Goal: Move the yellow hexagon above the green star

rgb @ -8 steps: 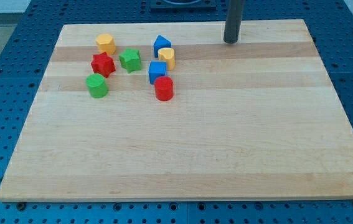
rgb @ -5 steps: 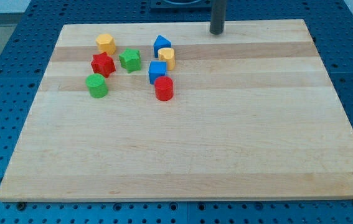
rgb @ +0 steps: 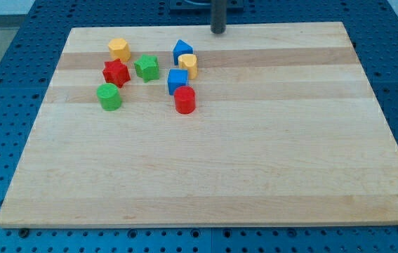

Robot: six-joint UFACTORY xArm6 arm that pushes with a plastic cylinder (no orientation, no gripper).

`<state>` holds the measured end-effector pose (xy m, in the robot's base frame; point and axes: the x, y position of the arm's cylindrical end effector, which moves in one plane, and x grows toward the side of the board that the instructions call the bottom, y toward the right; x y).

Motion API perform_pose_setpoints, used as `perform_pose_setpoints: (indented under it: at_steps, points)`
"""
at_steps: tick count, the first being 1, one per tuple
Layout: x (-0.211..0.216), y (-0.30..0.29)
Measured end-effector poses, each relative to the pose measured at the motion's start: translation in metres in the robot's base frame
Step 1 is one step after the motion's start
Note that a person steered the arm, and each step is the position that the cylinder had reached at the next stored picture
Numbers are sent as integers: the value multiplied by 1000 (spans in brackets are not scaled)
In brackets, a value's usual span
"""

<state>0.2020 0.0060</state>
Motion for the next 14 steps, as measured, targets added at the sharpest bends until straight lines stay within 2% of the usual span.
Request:
perform_pose_setpoints:
  at_steps: [4, 9, 10, 11, 12, 14]
  points:
    - [0, -123]
    - [0, -307]
    - [8, -311]
    - [58, -304]
    - [91, -289]
    - [92, -225]
